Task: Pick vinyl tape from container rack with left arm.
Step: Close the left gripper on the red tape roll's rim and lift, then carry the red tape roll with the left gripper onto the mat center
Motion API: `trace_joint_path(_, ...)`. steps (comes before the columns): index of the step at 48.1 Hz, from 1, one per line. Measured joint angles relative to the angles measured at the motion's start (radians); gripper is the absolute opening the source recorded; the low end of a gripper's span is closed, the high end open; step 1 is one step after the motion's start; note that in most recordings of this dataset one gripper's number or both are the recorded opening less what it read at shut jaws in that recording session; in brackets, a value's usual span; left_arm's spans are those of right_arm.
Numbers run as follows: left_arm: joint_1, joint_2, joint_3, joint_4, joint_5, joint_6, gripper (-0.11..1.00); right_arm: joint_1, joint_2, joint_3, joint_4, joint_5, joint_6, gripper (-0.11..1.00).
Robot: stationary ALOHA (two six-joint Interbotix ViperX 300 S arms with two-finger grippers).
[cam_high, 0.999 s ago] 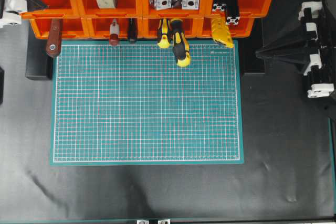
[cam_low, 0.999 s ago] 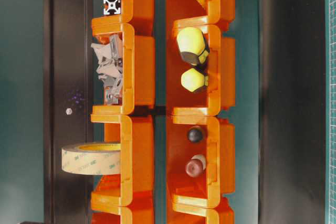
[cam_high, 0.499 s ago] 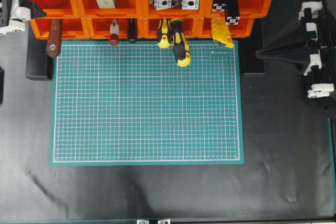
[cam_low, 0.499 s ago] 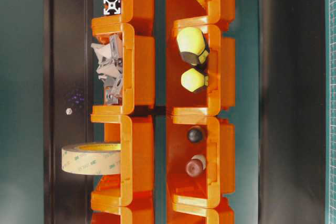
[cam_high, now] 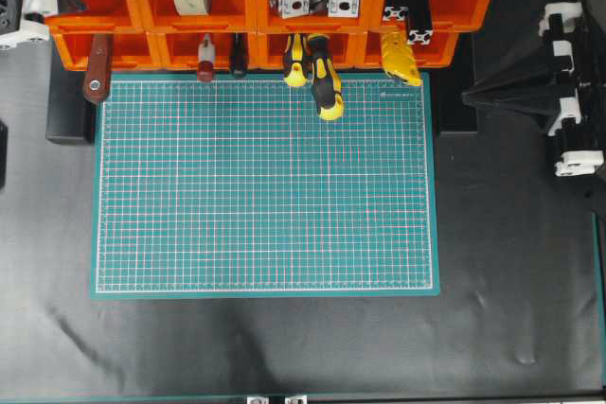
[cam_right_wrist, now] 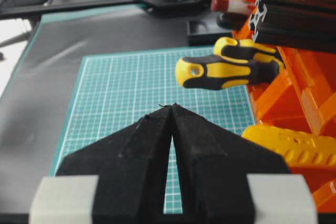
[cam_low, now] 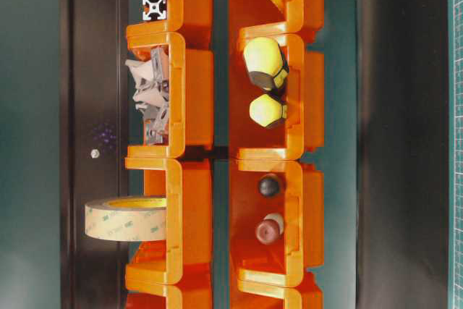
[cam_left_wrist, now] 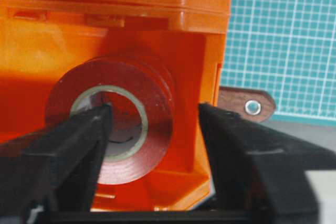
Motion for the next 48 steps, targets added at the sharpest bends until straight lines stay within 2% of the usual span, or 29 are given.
trace_joint_path(7, 0.002, 0.0, 0.0, 0.0, 0.0, 0.02, 0.28, 0.0, -0.005, 0.0, 0.0, -0.012, 0.0, 0.01)
trace_joint_path(10, 0.002, 0.0, -0.002, 0.0, 0.0, 0.025, 0.2, 0.0, -0.008, 0.0, 0.0, -0.015, 0.0, 0.01)
trace_joint_path(18, 0.002, 0.0, -0.041, -0.002, 0.003, 0.034, 0.2, 0.0, -0.035, 0.0, 0.0, -0.015, 0.0, 0.01)
trace_joint_path(27, -0.012, 0.002, -0.176, 0.0, 0.014, 0.034, 0.2, 0.0, -0.063, -0.002, 0.0, -0.015, -0.002, 0.01)
trace_joint_path(33, -0.092, 0.0, -0.239, 0.0, 0.012, 0.02, 0.2, 0.0, -0.072, -0.002, -0.002, -0.015, 0.0, 0.01)
trace_joint_path(40, -0.25, -0.002, -0.256, 0.0, -0.018, -0.025, 0.2, 0.0, -0.072, -0.002, -0.002, -0.015, 0.002, 0.01)
trace_joint_path(48, -0.433, 0.008, -0.222, -0.002, -0.187, -0.103, 0.2, 0.0, -0.074, 0.0, -0.002, -0.015, 0.003, 0.01)
